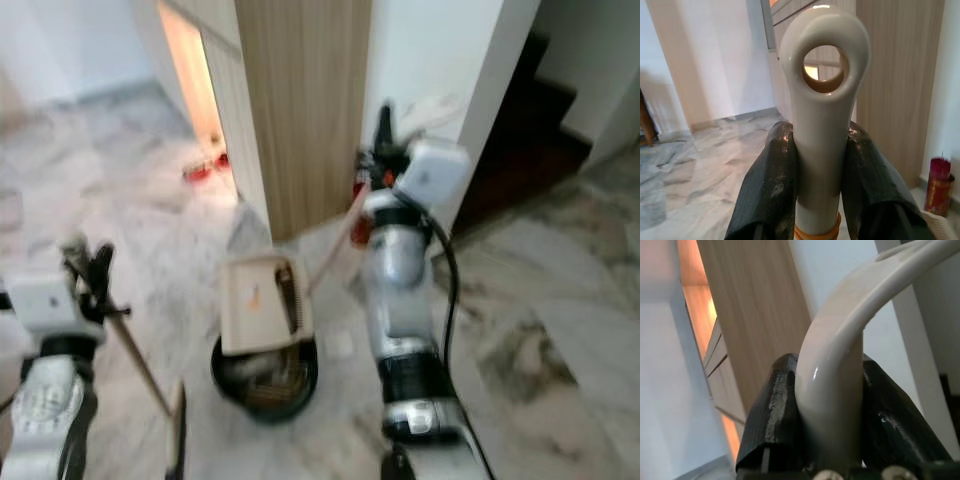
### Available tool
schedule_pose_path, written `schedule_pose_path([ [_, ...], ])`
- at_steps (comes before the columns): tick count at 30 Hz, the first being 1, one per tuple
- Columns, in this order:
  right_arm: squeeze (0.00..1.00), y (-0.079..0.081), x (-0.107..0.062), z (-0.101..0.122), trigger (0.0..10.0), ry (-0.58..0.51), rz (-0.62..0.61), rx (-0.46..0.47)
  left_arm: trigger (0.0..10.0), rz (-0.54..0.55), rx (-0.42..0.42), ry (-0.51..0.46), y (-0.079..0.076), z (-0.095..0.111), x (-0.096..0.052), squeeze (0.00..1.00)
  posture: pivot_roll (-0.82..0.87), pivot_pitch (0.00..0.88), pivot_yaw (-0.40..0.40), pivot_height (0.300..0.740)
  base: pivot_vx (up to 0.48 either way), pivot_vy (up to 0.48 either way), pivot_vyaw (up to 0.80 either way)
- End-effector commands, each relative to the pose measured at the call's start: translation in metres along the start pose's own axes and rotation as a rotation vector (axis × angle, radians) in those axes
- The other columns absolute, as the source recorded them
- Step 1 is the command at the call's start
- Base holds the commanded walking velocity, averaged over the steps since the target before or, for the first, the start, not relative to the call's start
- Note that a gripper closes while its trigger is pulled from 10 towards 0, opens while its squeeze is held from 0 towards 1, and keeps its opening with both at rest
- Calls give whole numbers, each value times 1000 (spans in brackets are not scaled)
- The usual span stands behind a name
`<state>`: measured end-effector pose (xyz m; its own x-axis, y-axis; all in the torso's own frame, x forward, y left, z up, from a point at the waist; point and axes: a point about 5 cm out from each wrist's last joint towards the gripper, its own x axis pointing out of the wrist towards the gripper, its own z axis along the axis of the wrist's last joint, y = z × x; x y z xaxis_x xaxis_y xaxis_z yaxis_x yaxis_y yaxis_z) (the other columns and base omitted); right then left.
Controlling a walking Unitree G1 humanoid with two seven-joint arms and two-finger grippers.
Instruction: Sweep floor
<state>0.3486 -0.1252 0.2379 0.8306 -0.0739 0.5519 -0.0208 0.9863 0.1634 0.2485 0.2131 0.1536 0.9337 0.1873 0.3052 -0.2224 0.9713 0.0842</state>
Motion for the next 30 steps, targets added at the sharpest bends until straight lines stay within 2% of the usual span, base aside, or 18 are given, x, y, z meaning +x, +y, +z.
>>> schedule_pose_path([
  [1,0,15,7,18,10000,-91,34,45,10000,19,26,-67,6,14,3,0,178,0,30,740,364,0,0],
  [4,0,17,6,18,10000,-87,42,56,10000,18,25,-67,6,13,3,0,178,0,30,740,316,0,0],
  [15,0,24,1,24,10000,-123,95,50,10000,14,10,-68,1,12,4,0,166,0,22,740,0,0,0],
  [19,0,36,-5,29,10000,-155,176,27,10000,19,8,-70,1,12,3,0,165,0,16,740,0,0,0],
  [21,0,43,-12,30,10000,-148,207,55,10000,22,6,-72,1,12,4,0,165,0,13,740,0,0,0],
  [24,0,52,-22,31,10000,-154,263,44,10000,24,3,-74,1,12,4,0,165,0,13,740,0,0,0],
  [28,0,56,-28,30,10000,-147,284,44,10000,24,-1,-74,0,12,4,0,156,0,13,740,0,0,0],
  [30,0,58,-30,33,10000,-172,323,0,10000,22,-3,-74,-1,11,4,0,156,0,13,740,0,0,0],
])
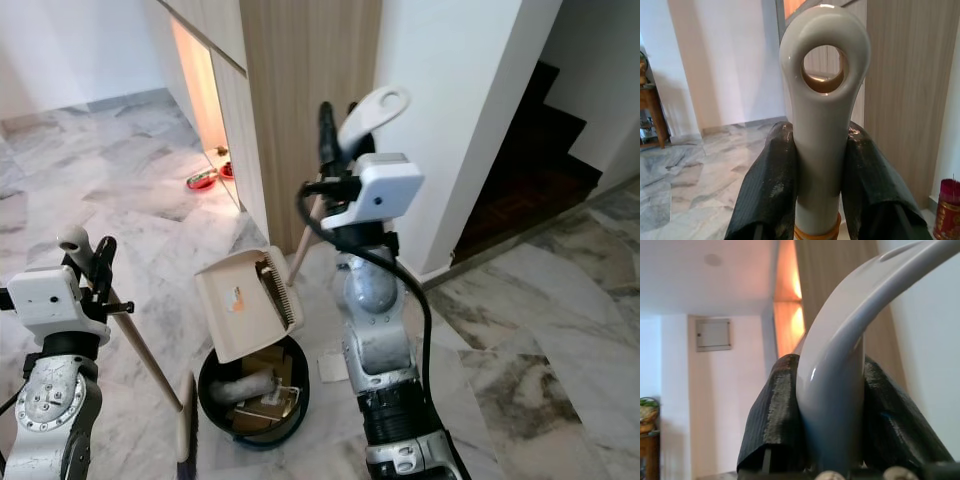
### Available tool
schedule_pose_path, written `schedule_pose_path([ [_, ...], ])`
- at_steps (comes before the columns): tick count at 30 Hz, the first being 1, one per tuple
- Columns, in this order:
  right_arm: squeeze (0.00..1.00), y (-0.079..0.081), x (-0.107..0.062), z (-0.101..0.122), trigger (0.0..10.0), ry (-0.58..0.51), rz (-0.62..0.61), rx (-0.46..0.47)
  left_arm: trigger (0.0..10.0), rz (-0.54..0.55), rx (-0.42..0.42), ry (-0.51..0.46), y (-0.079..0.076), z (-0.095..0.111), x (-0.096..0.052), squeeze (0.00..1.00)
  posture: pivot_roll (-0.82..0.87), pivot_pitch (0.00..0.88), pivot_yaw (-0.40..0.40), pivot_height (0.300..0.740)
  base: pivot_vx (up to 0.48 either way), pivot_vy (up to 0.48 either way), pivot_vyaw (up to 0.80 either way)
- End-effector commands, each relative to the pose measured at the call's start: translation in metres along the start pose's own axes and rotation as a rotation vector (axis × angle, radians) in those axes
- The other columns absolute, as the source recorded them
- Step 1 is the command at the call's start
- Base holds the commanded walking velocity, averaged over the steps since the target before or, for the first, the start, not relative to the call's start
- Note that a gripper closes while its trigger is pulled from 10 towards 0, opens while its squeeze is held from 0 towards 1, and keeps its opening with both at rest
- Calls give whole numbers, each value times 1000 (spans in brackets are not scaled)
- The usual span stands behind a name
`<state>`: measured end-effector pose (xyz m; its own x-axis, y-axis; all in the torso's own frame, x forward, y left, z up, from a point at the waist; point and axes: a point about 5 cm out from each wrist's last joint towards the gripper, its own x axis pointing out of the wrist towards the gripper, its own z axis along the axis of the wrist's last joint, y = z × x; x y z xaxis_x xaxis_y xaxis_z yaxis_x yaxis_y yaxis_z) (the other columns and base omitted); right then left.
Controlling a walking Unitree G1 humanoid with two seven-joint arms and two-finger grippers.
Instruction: Sweep floor
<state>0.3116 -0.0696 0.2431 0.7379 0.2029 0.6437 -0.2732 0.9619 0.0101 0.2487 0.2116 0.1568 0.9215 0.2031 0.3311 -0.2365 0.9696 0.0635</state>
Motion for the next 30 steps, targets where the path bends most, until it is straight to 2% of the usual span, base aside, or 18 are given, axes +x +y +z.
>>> schedule_pose_path([
  [1,0,3,3,18,10000,-90,46,-63,10000,1,12,-48,0,8,3,0,156,0,13,740,0,0,0],
  [5,0,5,2,20,10000,-103,76,-88,10000,1,7,-48,-1,7,4,0,151,0,6,740,0,0,0],
  [13,0,16,-5,25,10000,-119,126,-39,10000,5,2,-53,-2,7,3,0,155,0,2,740,0,0,0],
  [15,0,25,-11,32,10000,-158,197,-56,10000,5,2,-57,-2,7,4,0,154,0,4,740,0,0,0],
  [20,0,28,-16,30,10000,-145,204,-46,10000,3,2,-60,-2,7,6,0,145,0,4,740,0,0,0],
  [30,0,34,-23,34,10000,-180,283,-128,10000,2,-4,-72,-4,8,7,0,145,0,-3,740,0,0,0],
])
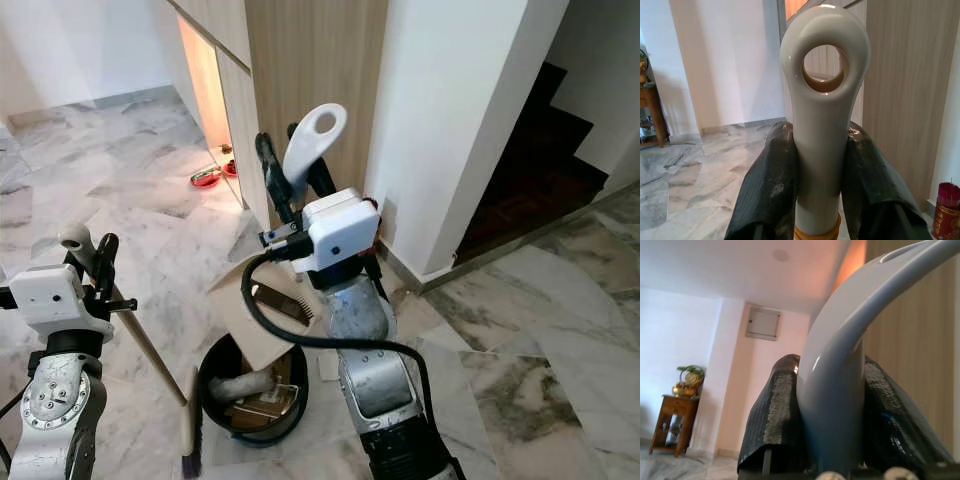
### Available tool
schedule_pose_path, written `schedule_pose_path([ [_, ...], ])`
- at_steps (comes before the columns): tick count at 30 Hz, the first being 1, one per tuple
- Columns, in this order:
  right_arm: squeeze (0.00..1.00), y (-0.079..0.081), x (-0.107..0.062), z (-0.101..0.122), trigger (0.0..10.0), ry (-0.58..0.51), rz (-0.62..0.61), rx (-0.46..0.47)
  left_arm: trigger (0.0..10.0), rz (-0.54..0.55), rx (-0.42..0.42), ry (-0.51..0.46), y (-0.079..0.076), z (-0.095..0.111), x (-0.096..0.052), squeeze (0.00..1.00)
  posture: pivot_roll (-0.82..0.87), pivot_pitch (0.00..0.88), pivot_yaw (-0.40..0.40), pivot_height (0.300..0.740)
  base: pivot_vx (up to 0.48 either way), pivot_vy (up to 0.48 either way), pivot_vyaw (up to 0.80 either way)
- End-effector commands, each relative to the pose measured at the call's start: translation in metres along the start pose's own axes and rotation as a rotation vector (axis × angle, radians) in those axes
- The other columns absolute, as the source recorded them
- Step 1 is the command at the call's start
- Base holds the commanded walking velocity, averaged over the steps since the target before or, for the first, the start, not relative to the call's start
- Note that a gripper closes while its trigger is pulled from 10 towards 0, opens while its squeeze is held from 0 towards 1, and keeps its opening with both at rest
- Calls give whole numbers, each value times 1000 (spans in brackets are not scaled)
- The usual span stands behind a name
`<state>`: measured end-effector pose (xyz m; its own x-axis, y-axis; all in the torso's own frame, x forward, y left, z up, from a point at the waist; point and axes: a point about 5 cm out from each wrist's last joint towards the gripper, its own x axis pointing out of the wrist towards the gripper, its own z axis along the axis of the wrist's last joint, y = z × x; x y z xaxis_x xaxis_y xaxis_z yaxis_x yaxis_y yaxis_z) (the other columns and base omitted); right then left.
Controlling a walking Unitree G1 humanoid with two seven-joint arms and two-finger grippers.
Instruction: Sweep floor
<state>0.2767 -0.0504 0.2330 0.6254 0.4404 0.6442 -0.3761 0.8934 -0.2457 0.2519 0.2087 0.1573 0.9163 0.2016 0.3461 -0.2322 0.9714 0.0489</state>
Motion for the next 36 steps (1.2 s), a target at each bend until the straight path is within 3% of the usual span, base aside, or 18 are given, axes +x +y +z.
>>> schedule_pose_path([
  [1,0,2,7,25,10000,-139,19,-30,10000,1,11,-58,-1,9,5,0,145,0,-3,740,0,0,0],
  [20,0,16,4,34,10000,-199,125,-143,10000,1,2,-71,-3,9,7,0,143,0,-13,740,0,0,0],
  [26,0,17,3,35,10000,-201,130,-135,10000,1,2,-76,-3,9,7,0,143,0,-14,740,0,0,0],
  [30,0,24,0,33,10000,-153,205,-65,10000,1,4,-79,-2,9,7,0,146,0,-14,740,0,0,0],
  [36,0,21,-4,34,10000,-147,170,-77,10000,-4,3,-79,-2,9,9,0,130,0,-7,740,0,0,0],
])
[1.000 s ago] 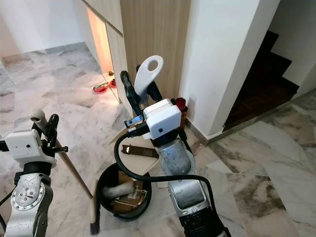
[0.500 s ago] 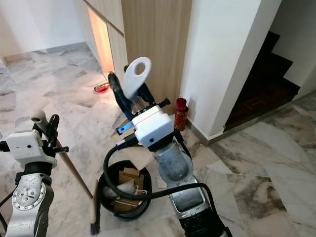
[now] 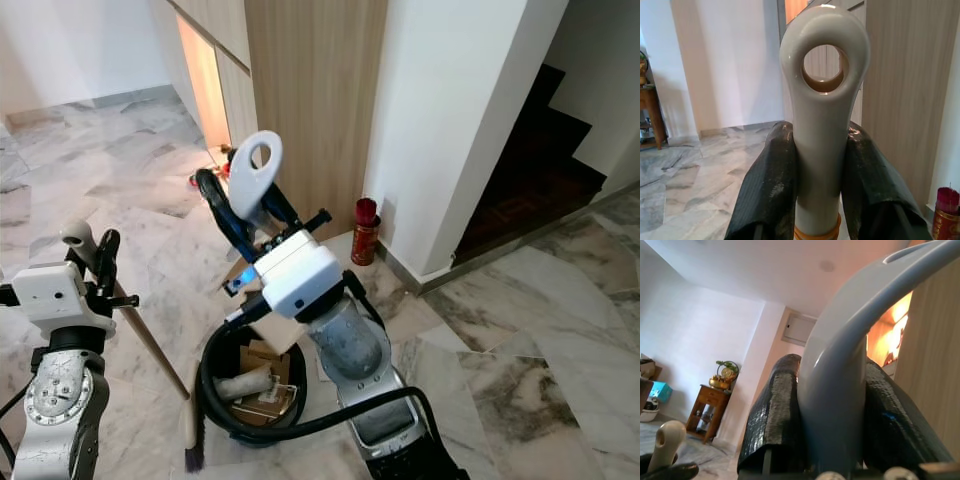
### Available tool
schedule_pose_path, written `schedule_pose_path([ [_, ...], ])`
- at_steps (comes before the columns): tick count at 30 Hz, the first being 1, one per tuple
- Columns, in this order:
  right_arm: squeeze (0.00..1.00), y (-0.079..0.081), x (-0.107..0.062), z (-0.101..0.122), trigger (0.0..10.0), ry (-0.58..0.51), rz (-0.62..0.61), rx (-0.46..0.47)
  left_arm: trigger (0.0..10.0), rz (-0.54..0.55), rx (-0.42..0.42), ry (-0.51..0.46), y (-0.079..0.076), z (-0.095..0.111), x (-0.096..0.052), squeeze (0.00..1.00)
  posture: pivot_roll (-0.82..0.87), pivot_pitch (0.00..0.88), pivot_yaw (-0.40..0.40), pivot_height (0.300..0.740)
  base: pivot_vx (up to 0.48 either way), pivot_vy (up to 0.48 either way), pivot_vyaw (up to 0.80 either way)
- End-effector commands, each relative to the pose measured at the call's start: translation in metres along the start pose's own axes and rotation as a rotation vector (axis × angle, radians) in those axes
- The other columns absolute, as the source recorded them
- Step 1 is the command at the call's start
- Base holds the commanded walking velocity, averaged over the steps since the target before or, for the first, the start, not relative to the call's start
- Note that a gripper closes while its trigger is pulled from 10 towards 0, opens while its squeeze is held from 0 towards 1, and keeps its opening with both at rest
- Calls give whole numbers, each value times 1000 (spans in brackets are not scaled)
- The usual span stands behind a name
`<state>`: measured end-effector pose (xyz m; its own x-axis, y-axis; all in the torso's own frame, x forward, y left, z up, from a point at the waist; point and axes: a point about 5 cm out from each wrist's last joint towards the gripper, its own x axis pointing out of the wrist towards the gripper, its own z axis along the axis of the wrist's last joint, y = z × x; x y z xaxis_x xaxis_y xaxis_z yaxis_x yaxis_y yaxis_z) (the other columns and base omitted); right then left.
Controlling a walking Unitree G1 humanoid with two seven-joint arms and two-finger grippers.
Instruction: Sweep floor
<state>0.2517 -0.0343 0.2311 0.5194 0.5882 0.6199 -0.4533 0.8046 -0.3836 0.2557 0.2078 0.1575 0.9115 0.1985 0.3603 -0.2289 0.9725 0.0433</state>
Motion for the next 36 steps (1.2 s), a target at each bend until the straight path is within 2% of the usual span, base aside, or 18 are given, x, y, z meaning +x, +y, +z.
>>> schedule_pose_path([
  [1,0,-6,6,20,10000,-100,-12,-54,10000,-5,9,-64,-1,10,6,0,130,0,-8,740,0,0,0],
  [17,0,0,6,28,10000,-126,-5,-62,10000,-2,7,-72,-1,10,8,0,135,0,-14,740,0,0,0],
  [19,0,-7,7,27,10000,-119,-44,-115,10000,-1,6,-76,-1,10,9,0,135,0,-14,740,0,0,0],
  [21,0,-19,7,21,10000,-83,-119,-191,10000,-1,4,-76,-2,10,8,0,134,0,-15,740,0,0,0],
  [25,0,-36,4,12,10000,-26,-200,-263,10000,-2,3,-73,-3,9,7,0,131,0,-14,740,0,0,0],
  [26,0,-44,1,8,10000,-4,-234,-279,10000,-4,3,-71,-3,9,7,0,126,0,-12,740,0,0,0],
  [28,0,-51,-2,3,10000,25,-261,-307,10000,-4,3,-69,-2,9,6,0,126,0,-12,740,0,0,0],
  [30,0,-62,-12,-5,10000,78,-302,-343,10000,-6,5,-63,-1,8,5,0,120,0,-6,740,0,0,0],
  [36,0,-82,-33,-20,10000,187,-404,-339,10000,-11,12,-50,1,7,1,0,115,0,-3,740,0,0,0],
])
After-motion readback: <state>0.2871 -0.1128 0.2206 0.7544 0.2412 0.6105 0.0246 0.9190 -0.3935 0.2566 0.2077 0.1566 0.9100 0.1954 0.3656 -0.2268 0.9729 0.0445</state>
